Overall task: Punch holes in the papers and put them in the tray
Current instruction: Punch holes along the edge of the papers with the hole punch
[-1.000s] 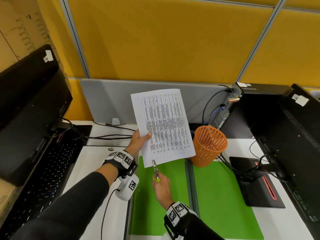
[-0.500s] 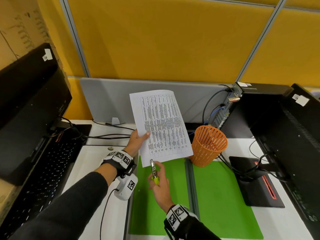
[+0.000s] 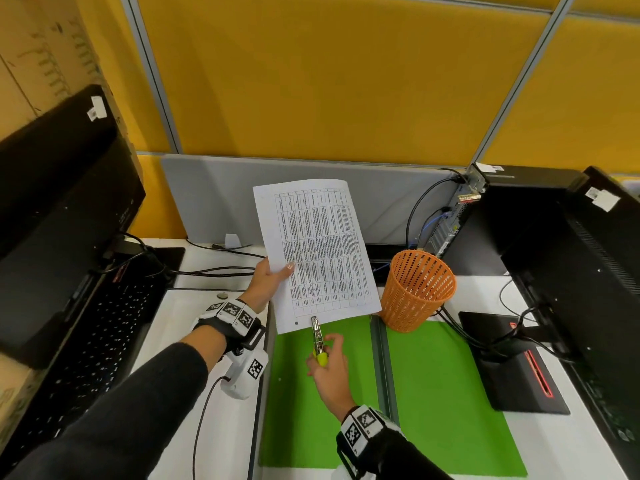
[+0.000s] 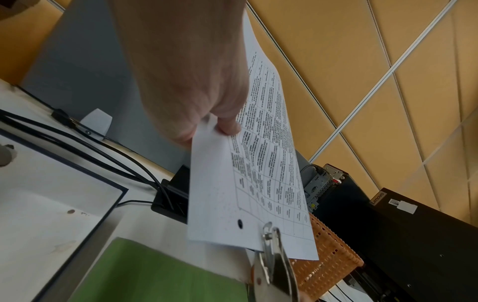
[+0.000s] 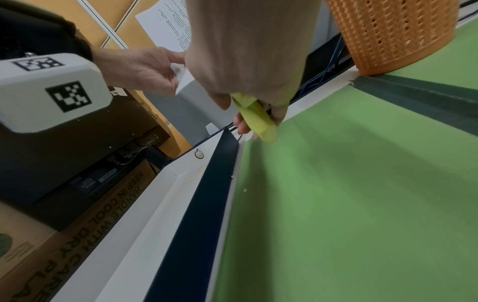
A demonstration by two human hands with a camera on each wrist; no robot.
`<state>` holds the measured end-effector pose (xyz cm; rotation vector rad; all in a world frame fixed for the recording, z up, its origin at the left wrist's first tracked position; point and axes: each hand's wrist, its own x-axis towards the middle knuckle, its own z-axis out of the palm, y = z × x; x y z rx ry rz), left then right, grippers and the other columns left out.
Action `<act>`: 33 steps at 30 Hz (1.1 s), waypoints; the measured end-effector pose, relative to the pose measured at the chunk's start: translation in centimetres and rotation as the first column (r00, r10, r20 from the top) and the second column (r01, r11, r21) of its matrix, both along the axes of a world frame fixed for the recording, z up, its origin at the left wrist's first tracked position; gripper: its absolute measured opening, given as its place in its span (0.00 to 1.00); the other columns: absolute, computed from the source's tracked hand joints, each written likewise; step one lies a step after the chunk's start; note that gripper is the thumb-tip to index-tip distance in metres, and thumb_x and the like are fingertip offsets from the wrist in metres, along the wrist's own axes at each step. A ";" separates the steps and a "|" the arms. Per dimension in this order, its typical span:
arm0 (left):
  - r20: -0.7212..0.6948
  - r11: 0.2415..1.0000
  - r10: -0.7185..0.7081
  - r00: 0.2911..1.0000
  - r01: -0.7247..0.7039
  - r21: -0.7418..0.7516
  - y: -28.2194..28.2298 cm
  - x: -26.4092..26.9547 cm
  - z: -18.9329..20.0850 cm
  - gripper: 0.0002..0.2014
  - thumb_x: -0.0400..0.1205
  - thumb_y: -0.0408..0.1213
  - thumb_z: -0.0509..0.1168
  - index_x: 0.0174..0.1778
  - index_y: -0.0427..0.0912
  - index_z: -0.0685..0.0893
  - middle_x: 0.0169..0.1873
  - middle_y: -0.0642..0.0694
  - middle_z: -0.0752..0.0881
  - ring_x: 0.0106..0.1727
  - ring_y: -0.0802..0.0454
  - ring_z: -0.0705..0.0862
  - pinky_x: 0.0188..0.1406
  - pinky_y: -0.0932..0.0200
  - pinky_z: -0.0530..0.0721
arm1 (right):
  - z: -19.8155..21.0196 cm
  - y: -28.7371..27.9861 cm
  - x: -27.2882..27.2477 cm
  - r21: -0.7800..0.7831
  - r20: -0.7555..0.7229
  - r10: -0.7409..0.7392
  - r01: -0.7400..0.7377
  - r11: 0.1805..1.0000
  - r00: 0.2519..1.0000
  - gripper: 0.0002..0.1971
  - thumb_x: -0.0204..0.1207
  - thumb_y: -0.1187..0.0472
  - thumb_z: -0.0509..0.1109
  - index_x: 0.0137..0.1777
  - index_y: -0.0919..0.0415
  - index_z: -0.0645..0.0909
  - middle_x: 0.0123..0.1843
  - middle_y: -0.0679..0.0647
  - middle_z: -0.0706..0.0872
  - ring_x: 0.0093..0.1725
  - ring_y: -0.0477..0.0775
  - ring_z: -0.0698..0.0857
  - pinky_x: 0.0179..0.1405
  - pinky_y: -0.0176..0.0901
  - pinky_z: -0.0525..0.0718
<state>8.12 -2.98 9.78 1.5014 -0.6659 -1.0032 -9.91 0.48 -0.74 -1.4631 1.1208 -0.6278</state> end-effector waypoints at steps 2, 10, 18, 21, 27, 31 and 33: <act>0.006 1.000 -0.007 1.000 0.007 0.015 0.3 0.3 0.0 0.18 0.83 0.28 0.62 0.70 0.31 0.75 0.64 0.36 0.81 0.58 0.43 0.83 0.62 0.46 0.80 | -0.5 -0.5 -0.2 -0.012 -0.096 0.019 -0.020 1.000 0.995 0.13 0.74 0.64 0.67 0.44 0.43 0.71 0.48 0.58 0.81 0.53 0.65 0.82 0.47 0.56 0.86; 0.017 0.999 -0.007 1.000 0.007 0.052 1.0 1.2 0.2 0.20 0.83 0.29 0.63 0.71 0.33 0.73 0.67 0.34 0.81 0.62 0.41 0.82 0.61 0.47 0.80 | -1.9 -2.0 -1.0 -0.004 -0.179 0.016 -0.017 1.000 0.984 0.13 0.80 0.54 0.63 0.58 0.61 0.77 0.50 0.60 0.76 0.34 0.47 0.79 0.26 0.28 0.80; 0.019 0.998 -0.026 0.999 0.025 0.061 1.1 0.8 0.2 0.20 0.83 0.30 0.63 0.71 0.34 0.74 0.68 0.33 0.81 0.65 0.38 0.82 0.65 0.41 0.80 | -3.0 -1.9 -0.4 -0.013 -0.171 0.036 -0.039 0.999 0.985 0.06 0.80 0.49 0.61 0.40 0.40 0.72 0.45 0.58 0.74 0.32 0.42 0.71 0.31 0.32 0.73; 0.021 0.998 -0.028 0.999 0.027 0.050 1.1 0.6 0.4 0.19 0.83 0.29 0.62 0.71 0.33 0.74 0.67 0.33 0.81 0.61 0.42 0.82 0.66 0.43 0.79 | -3.4 -1.9 -0.3 0.006 -0.168 0.030 -0.030 1.000 0.985 0.11 0.79 0.50 0.61 0.34 0.37 0.71 0.44 0.56 0.74 0.32 0.41 0.69 0.30 0.32 0.68; 0.025 0.999 -0.025 0.999 0.025 0.021 1.2 0.6 0.4 0.19 0.83 0.27 0.62 0.71 0.31 0.74 0.68 0.32 0.80 0.49 0.50 0.84 0.60 0.49 0.79 | -3.6 -2.0 -0.2 -0.015 -0.198 0.022 -0.026 1.000 0.980 0.11 0.79 0.49 0.61 0.34 0.36 0.69 0.42 0.54 0.73 0.32 0.39 0.66 0.29 0.32 0.64; 0.020 0.999 -0.025 0.999 0.024 0.022 1.1 0.5 0.4 0.19 0.83 0.27 0.62 0.71 0.32 0.73 0.68 0.32 0.80 0.49 0.50 0.84 0.59 0.50 0.79 | -2.8 -1.9 -0.2 0.003 -0.186 0.026 -0.026 1.000 0.982 0.13 0.80 0.51 0.60 0.34 0.36 0.66 0.41 0.51 0.71 0.35 0.44 0.69 0.31 0.31 0.65; 0.017 0.999 -0.023 1.000 0.023 0.025 1.2 0.5 0.4 0.19 0.83 0.27 0.62 0.71 0.32 0.74 0.68 0.33 0.80 0.49 0.50 0.84 0.59 0.50 0.79 | -2.4 -1.8 -0.3 0.005 -0.191 0.024 -0.024 1.000 0.981 0.14 0.81 0.53 0.60 0.35 0.38 0.65 0.44 0.53 0.72 0.40 0.48 0.70 0.34 0.32 0.67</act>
